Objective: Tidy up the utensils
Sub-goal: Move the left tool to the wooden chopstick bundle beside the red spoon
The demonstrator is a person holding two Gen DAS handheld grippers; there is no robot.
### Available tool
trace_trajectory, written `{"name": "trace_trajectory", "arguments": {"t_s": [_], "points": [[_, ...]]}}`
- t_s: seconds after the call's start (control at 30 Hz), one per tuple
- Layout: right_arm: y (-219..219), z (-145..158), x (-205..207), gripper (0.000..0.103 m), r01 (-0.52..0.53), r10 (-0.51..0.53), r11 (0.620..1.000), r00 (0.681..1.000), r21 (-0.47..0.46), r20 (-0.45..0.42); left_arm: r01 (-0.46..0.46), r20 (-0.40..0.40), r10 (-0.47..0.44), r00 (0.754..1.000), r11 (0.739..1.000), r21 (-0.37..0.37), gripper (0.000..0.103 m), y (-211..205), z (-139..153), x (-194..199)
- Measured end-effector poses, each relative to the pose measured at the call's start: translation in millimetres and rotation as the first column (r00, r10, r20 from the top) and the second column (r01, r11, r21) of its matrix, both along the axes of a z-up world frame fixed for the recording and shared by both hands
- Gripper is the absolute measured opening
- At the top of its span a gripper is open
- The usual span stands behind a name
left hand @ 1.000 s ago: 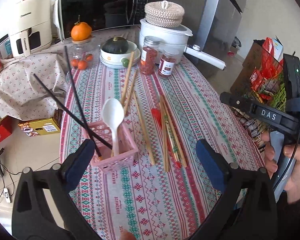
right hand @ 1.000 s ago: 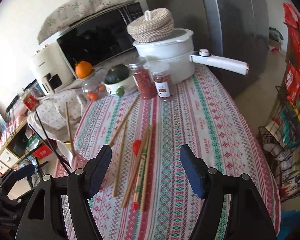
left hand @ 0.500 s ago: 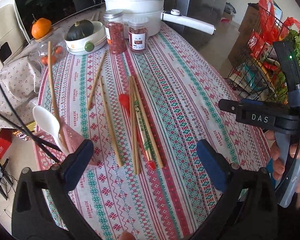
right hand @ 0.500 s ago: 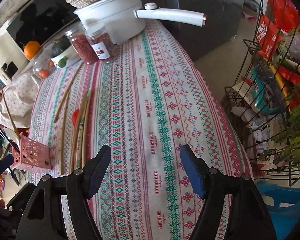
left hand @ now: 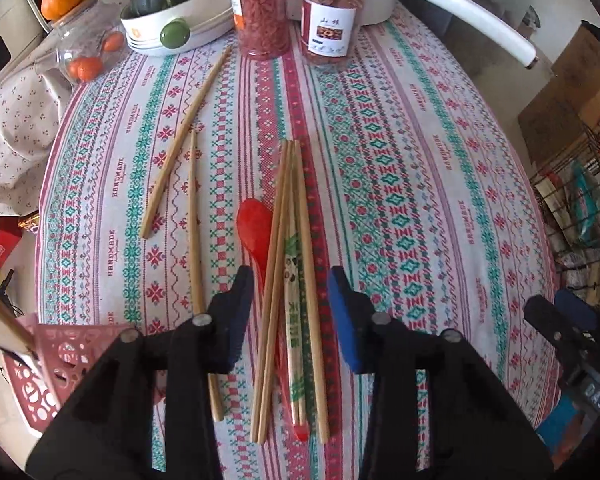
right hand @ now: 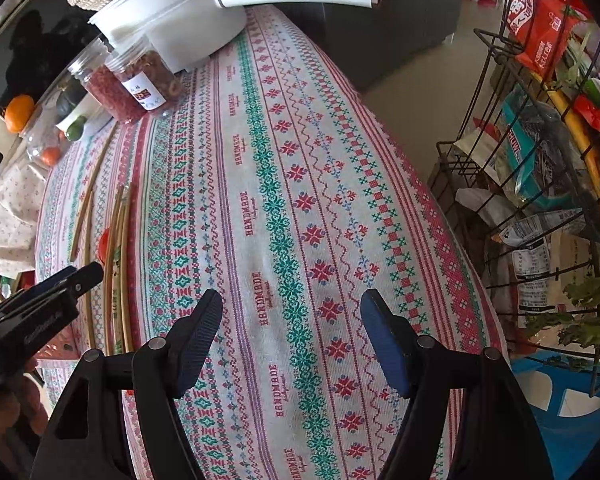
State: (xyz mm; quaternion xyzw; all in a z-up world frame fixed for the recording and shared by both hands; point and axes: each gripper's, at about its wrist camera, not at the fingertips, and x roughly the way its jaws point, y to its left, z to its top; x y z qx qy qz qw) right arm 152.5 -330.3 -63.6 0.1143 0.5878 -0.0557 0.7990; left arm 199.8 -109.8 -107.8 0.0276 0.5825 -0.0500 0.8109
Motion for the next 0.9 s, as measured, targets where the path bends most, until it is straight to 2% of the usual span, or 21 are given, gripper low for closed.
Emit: {"name": "trace_trajectory", "arguments": {"t_s": [0.1, 0.23, 0.3, 0.37, 0.4, 0.63, 0.77, 0.9], "points": [[4, 2, 3, 0.074, -0.023, 0.023, 1.0, 1.0, -0.014, 0.007, -0.019, -0.003, 0.019, 1.0, 1.0, 0.016, 0.031, 1, -11, 11], [8, 2, 5, 0.074, -0.042, 0.042, 0.999, 0.999, -0.019, 0.006, -0.033, -0.014, 0.033, 0.999, 0.999, -0.003, 0.029, 2, -21, 20], [10, 1, 5, 0.074, -0.047, 0.047, 0.999, 0.999, -0.017, 0.004, -0.021, 0.001, 0.021, 1.0, 0.999, 0.024, 0.028, -2, -22, 23], [12, 1, 6, 0.074, -0.053, 0.053, 0.998, 0.999, -0.02, 0.004, -0.014, 0.005, 0.013, 1.0, 0.999, 0.036, 0.016, -5, -22, 24], [12, 1, 6, 0.074, -0.055, 0.055, 0.998, 0.998, -0.022, 0.004, -0.006, -0.006, 0.006, 1.0, 1.0, 0.021, 0.005, -6, -22, 24], [13, 2, 4, 0.074, -0.054, 0.054, 0.998, 0.998, -0.022, 0.009, 0.059, -0.03, -0.057, 0.998, 0.997, 0.051, 0.006, -20, -22, 10], [13, 2, 2, 0.074, -0.053, 0.053, 0.998, 0.999, -0.018, 0.008, 0.052, -0.067, -0.048, 0.997, 0.996, 0.065, 0.006, -20, -24, 3], [14, 3, 1, 0.074, -0.056, 0.057, 0.998, 0.998, -0.017, 0.009, 0.069, -0.104, -0.06, 0.993, 0.995, 0.079, 0.012, -21, -30, -1]]}}
